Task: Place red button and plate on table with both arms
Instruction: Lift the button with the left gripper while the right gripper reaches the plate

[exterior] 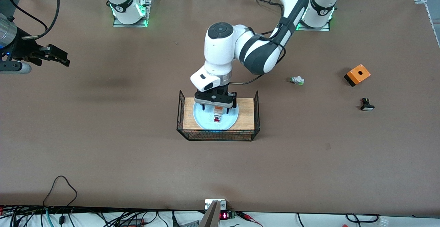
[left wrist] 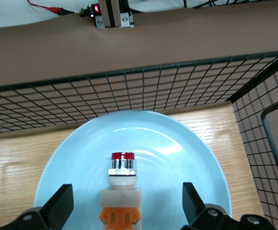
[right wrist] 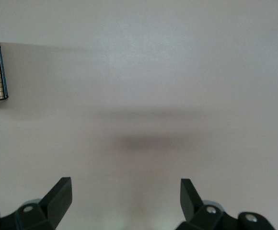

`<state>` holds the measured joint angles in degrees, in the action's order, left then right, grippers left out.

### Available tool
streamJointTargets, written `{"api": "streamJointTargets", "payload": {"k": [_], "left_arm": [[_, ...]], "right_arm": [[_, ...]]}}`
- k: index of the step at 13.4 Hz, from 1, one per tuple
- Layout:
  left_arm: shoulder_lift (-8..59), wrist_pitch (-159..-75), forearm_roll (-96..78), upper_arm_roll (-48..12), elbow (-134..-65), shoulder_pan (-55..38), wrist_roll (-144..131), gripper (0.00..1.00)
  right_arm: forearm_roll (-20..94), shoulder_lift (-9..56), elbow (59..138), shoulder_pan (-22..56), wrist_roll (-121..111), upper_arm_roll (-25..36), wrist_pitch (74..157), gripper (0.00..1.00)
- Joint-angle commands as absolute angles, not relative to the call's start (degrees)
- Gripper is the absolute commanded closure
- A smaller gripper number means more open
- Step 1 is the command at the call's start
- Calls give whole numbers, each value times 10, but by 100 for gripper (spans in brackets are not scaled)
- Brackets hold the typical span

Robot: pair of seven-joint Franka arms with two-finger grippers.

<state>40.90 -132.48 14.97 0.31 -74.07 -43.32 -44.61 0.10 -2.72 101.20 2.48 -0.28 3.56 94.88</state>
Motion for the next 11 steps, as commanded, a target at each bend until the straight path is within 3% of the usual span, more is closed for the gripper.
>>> {"api": "streamJointTargets", "payload": {"k": [1, 2, 3, 6, 8, 11], "left_arm": [[420, -1330, 162, 10, -741, -445, -457, 0], [421, -1330, 162, 10, -742, -445, -457, 0], [421, -1330, 162, 10, -743, -445, -457, 7], [421, -1327, 159, 10, -751, -444, -459, 53], [419, -1325, 159, 10, -756, -442, -458, 76], [390, -1303, 158, 10, -755, -439, -456, 81]], "right_arm": [[2, -21, 1000, 21, 4, 35, 947, 0], [2, -13, 992, 21, 2, 35, 947, 0], [2, -12, 991, 23, 3, 35, 946, 0], [3, -12, 990, 24, 4, 34, 946, 0], [3, -13, 990, 26, 4, 34, 943, 0], [3, -13, 990, 29, 3, 33, 942, 0]]}}
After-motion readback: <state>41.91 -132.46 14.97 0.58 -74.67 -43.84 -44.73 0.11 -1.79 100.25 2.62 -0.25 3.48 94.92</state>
